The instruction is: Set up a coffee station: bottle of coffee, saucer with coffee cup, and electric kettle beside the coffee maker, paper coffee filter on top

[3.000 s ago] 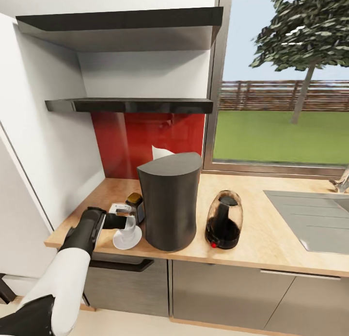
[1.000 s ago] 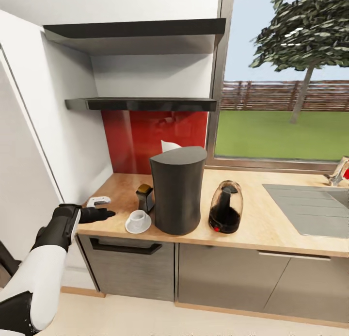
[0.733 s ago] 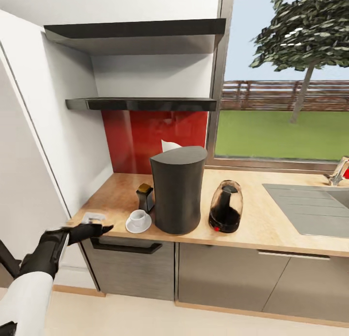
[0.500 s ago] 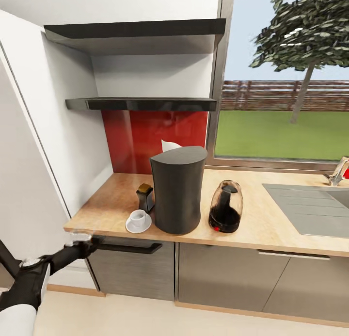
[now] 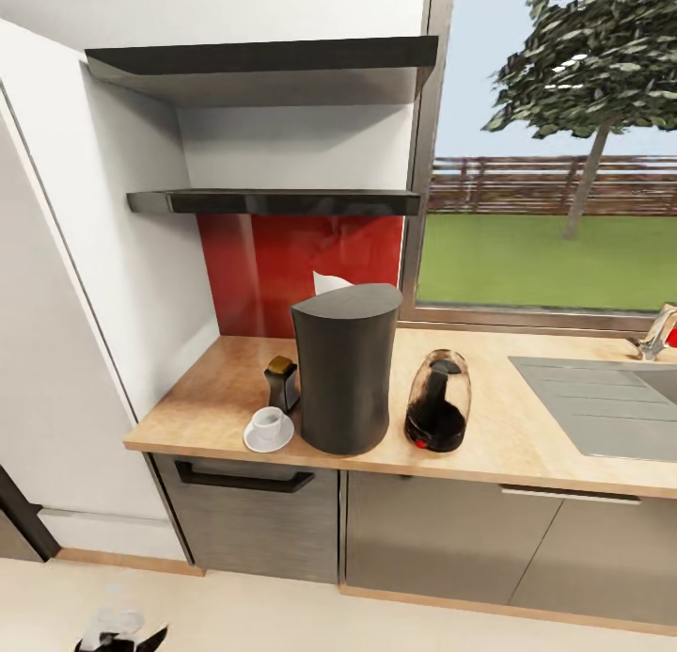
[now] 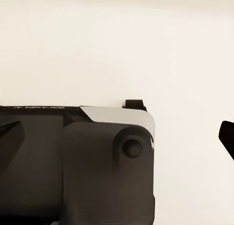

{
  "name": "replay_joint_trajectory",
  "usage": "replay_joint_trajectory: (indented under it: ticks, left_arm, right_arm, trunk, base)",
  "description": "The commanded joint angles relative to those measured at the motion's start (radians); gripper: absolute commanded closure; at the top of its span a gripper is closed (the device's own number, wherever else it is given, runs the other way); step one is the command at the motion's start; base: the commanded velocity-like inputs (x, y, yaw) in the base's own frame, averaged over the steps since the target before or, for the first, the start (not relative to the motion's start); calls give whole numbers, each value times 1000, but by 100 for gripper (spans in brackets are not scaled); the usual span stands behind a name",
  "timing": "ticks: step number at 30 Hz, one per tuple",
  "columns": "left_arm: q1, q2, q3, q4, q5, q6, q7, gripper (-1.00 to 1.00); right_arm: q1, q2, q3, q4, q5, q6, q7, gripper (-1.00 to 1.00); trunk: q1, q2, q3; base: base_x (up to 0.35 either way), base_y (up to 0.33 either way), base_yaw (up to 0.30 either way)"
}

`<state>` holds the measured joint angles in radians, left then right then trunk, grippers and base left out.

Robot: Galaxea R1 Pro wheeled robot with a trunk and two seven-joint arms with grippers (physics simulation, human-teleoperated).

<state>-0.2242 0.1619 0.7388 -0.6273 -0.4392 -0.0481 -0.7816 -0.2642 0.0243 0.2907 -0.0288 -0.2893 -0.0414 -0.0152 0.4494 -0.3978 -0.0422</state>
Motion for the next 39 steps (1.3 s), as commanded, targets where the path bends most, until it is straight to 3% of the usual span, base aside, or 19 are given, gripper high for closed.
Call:
replay_joint_trajectory:
  ticks: [1, 7, 9, 11, 12, 18, 22, 26, 32, 39]
  left_arm:
    - [17, -1, 6, 12, -32, -11, 16, -100]
    - [92, -1, 6, 154, -177, -13, 203, -100]
    - [97, -1, 7, 212, -204, 4, 252, -100]
    - [99, -1, 5, 274, -240, 74, 319, -100]
    - [100, -5, 2, 306, -263, 152, 389, -100]
    - [99, -23, 0, 339, -274, 249, 560, -100]
    - [99, -30, -3, 354, -275, 260, 614, -100]
    - [98, -31, -35, 358, -276, 285, 627, -100]
    - [98, -31, -90, 359, -275, 332, 630, -100]
    - [98, -32, -105, 360, -273, 338, 630, -100]
  right_arm:
    - [-1, 0, 8, 1, -10, -3, -2, -100]
    - [-1, 0, 7, 1, -14, -3, -2, -100]
    - [-1, 0, 7, 1, -15, -2, -3, -100]
    - [-1, 0, 6, 2, -15, -1, -3, -100]
    - [-1, 0, 5, 3, -15, 2, -4, -100]
    - [-1, 1, 3, 4, -47, 14, -6, -100]
    - [-1, 2, 4, 4, -74, 81, -6, -100]
    - [-1, 6, 4, 5, -81, 150, -2, -100]
    - [0, 18, 6, 6, -81, 169, 2, -100]
    - [0, 19, 7, 5, -80, 170, -1, -100]
  trunk:
    - [1, -2, -2]
    - [1, -2, -2]
    - [1, -2, -2]
    - [1, -2, -2]
    - [1, -2, -2]
    - [1, -2, -2]
    - [1, -2, -2]
    - [1, -2, -2]
    - [1, -2, -2]
    - [1, -2, -2]
  base:
    - [0, 0, 0]
    - [0, 0, 0]
    - [0, 0, 0]
    - [0, 0, 0]
    - [0, 0, 0]
    - [0, 0, 0]
    - [0, 0, 0]
    - [0, 0, 0]
    - [0, 0, 0]
    - [0, 0, 0]
